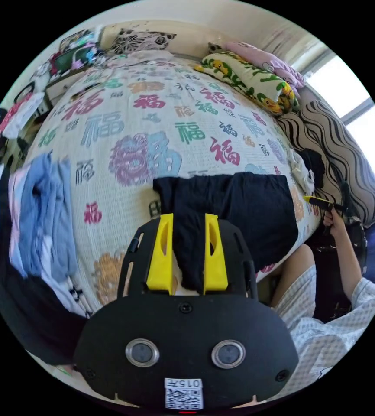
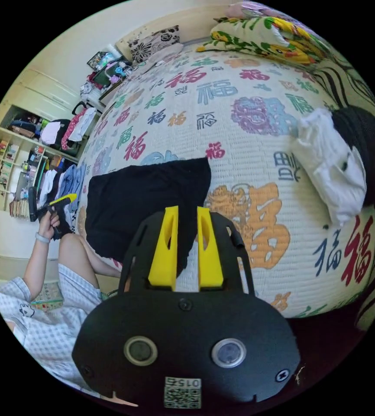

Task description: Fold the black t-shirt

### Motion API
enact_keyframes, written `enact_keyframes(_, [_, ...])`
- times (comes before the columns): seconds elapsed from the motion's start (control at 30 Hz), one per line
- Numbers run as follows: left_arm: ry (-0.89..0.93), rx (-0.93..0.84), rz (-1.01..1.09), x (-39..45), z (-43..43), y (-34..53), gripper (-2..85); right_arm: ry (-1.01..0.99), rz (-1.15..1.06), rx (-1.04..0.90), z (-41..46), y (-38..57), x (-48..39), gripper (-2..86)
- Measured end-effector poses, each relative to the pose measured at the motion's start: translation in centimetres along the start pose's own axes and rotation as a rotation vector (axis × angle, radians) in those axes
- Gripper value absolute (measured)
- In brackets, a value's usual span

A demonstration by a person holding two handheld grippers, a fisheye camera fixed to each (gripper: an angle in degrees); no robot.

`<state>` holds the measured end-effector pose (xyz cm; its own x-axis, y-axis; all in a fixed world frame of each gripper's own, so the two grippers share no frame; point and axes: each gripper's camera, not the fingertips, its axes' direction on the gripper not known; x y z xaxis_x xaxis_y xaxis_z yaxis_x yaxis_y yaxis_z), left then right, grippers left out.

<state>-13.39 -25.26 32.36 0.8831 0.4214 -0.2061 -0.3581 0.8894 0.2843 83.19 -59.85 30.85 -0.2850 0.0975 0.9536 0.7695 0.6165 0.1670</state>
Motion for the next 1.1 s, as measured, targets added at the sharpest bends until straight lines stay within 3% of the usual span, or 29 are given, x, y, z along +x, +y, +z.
enact_keyframes(0.17, [-0.140, -0.140, 0.062, 0.5, 4.7, -6.0, 11.2, 0.223, -0.069, -0.125, 7.0, -7.7, -2.1, 10.5])
enact_keyframes(0.4, [0.006, -0.229, -0.009, -2.4, 8.2, -5.5, 2.8, 0.109, 0.000, -0.199, 13.1, -10.1, -1.4, 1.5])
enact_keyframes(0.6, [0.129, -0.122, -0.116, -5.2, 7.4, -2.7, 2.8, -0.047, 0.105, -0.143, 15.2, -9.8, 0.9, 1.5])
enact_keyframes(0.77, [0.125, -0.045, -0.146, -4.8, 5.9, 0.1, 8.4, 0.139, 0.083, -0.047, 16.4, -8.7, -2.4, 4.2])
enact_keyframes(0.87, [0.126, 0.009, -0.119, -3.5, 3.1, 3.8, 9.3, 0.069, -0.030, 0.000, 16.5, -6.1, -5.2, 4.4])
enact_keyframes(1.0, [0.196, -0.085, 0.000, 0.7, 3.1, 8.6, 9.1, -0.007, -0.150, -0.109, 19.9, -2.8, -9.2, 4.1])
enact_keyframes(1.1, [0.137, -0.184, 0.067, 3.8, 5.6, 12.2, 8.3, 0.028, -0.178, -0.192, 24.2, -0.8, -11.5, 1.2])
